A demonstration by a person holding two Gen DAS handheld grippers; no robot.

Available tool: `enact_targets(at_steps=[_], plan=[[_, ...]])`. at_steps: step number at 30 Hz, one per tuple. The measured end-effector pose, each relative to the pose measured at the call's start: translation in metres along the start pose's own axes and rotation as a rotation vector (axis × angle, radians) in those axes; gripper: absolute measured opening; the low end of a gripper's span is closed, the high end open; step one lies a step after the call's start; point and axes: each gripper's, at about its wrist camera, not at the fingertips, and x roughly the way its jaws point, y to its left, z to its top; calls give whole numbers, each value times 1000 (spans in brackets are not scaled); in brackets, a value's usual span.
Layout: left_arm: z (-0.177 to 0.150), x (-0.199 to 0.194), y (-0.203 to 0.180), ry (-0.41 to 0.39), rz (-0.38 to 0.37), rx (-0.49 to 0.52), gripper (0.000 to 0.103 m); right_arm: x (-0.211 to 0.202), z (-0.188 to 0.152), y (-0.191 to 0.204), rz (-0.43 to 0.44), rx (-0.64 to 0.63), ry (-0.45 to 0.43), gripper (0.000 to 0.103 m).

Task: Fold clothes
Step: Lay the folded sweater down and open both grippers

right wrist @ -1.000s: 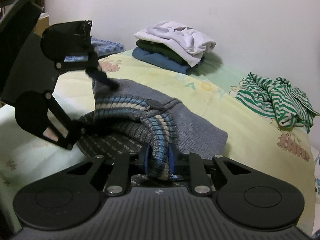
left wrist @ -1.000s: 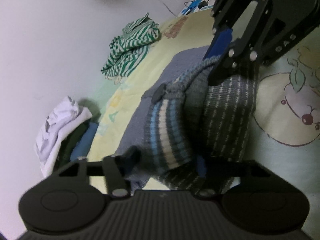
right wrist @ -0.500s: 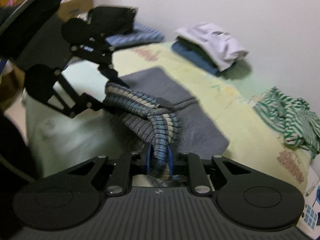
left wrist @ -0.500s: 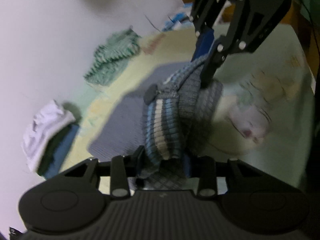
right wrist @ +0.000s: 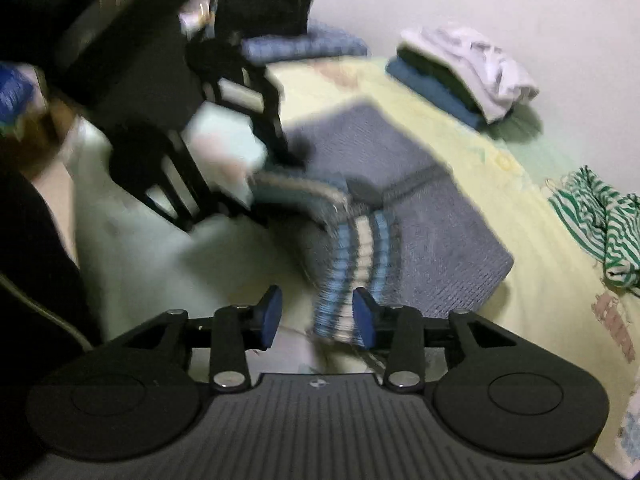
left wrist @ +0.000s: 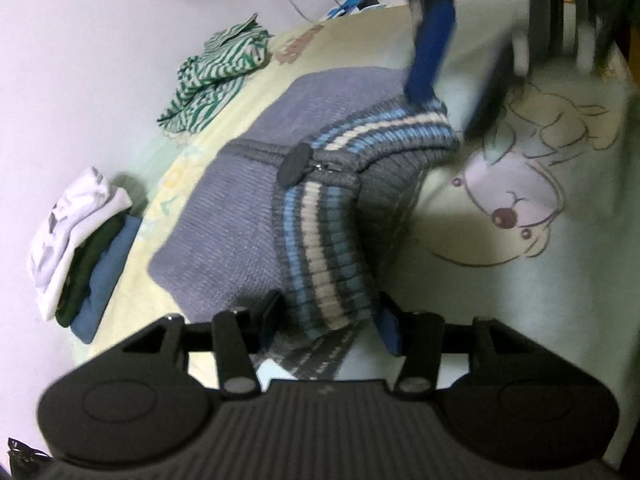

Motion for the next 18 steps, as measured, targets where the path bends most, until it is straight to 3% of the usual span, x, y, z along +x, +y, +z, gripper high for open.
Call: enact_targets(at_steps=[2,5,9,14,18], plan=[[1,0,0,-3,-3,-10,56,-23,12,-26,25,202,-158,37],[2,4,-4,-3,-1,-5,57,-17,25,-57,-102,426,-277,36],[2,4,-8,-6,-2,-6,62,37,44,-67,-289,532,-227,35],[0,-1,-6,-23,4,-32,63,92,34,-59,-330,631,-77,36],[-5,-25,2,-53,-27,-73,65,95,23,-42,-347,525,-71,37]])
